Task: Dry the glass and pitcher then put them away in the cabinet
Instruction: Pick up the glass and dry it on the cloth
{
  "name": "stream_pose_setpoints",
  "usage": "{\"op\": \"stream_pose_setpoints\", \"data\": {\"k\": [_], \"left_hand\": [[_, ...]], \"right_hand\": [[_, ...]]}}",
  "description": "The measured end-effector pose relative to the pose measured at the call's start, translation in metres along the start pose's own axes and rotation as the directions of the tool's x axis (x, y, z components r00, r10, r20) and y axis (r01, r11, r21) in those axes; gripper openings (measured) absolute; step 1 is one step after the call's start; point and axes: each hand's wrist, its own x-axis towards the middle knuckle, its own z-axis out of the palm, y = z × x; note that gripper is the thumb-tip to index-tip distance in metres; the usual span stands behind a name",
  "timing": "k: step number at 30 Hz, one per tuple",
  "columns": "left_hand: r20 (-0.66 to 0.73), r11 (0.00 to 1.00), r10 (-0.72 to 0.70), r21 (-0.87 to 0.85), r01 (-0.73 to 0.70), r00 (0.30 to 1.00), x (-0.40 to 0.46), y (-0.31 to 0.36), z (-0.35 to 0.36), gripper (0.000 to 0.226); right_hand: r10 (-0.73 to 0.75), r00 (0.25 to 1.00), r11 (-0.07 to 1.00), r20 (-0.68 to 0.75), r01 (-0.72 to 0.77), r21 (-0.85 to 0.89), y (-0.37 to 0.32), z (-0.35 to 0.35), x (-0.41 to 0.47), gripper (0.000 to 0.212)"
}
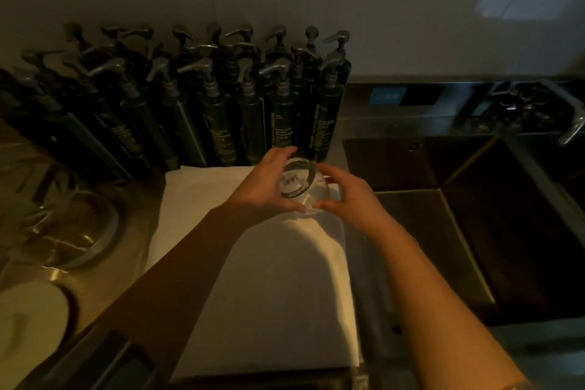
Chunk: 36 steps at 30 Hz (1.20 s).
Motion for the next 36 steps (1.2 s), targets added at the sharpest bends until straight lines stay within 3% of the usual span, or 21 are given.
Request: {"op": "stream_pose_setpoints", "data": {"k": [6,11,19,24,28,32,36], "left_hand": [[-0.04,0.998,0.031,-0.045,-0.033,0.999,0.014,-0.017,0.025,0.107],[-0.026,0.998,-0.023,-0.067,0.021,0.999,0.023,-0.02,0.039,0.106],[0.003,0.995,-0.018,-0.102,0.018,1.0,0.026,-0.024,0.051,0.098],[-0.12,0.982,-0.13,-0.153,0.111,0.984,0.02,-0.028,0.053,0.104],[-0.177,0.971,-0.173,-0.197,0.138,0.969,0.013,-0.025,0.057,0.091],[-0.184,0.961,-0.122,-0.266,0.07,0.975,0.009,-0.02,0.061,0.074],[-0.172,0.968,-0.092,-0.246,0.048,0.981,0.011,-0.02,0.06,0.075]], "right_hand": [[0.09,0.996,0.995,-0.01,-0.09,0.051,0.026,0.013,0.014,0.067],[0.135,0.991,0.984,-0.024,-0.132,0.116,0.042,0.023,0.02,0.066],[0.144,0.989,0.984,-0.035,-0.14,0.106,0.052,0.026,0.022,0.069],[0.126,0.992,0.972,-0.013,-0.12,0.199,0.044,0.015,0.018,0.081],[0.125,0.992,0.964,-0.014,-0.118,0.238,0.035,0.014,0.021,0.071],[0.115,0.993,0.97,-0.034,-0.105,0.221,0.037,0.02,0.025,0.061],[0.124,0.985,0.973,-0.119,-0.097,0.211,0.035,0.026,0.022,0.057]]}}
